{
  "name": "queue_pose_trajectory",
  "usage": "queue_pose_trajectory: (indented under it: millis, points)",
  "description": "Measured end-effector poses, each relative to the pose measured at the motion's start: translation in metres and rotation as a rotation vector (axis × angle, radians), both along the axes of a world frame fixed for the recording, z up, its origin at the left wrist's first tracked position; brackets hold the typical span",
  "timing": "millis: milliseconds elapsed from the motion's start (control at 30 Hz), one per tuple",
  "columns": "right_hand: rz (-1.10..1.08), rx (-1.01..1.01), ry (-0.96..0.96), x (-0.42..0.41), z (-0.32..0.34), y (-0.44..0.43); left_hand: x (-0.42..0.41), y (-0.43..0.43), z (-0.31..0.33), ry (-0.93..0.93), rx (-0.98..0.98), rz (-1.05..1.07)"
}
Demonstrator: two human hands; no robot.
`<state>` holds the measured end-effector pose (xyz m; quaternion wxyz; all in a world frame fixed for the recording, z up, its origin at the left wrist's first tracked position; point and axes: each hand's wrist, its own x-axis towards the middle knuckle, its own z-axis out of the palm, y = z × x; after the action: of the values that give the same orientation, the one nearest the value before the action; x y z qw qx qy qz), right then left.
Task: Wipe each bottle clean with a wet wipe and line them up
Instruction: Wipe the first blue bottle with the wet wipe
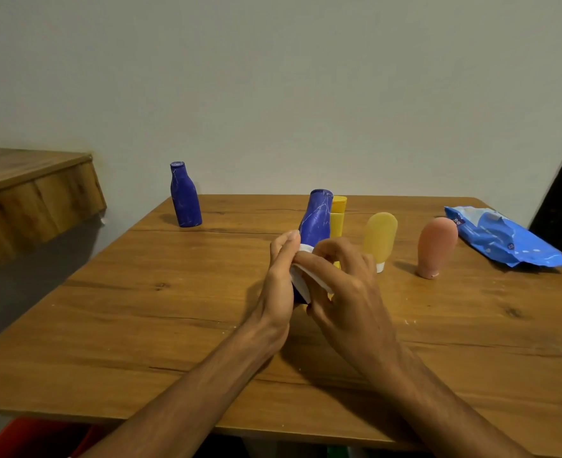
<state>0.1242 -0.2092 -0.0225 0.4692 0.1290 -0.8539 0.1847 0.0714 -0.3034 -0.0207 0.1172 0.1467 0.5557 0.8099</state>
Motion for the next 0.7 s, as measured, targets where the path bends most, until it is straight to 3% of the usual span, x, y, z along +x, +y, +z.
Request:
queue_pose_trajectory:
  millis: [300, 700]
  points:
    - [0.009, -0.058, -0.01, 0.0011, 0.002, -0.0003, 0.0002, -0.003, -0.0023, 0.183, 0.013, -0.09]
    - [0.061, -0.205, 0.052, -0.002, 0.0045, 0.0061, 0.0026, -0.0045, -0.0009, 0.276, -0.094, -0.132]
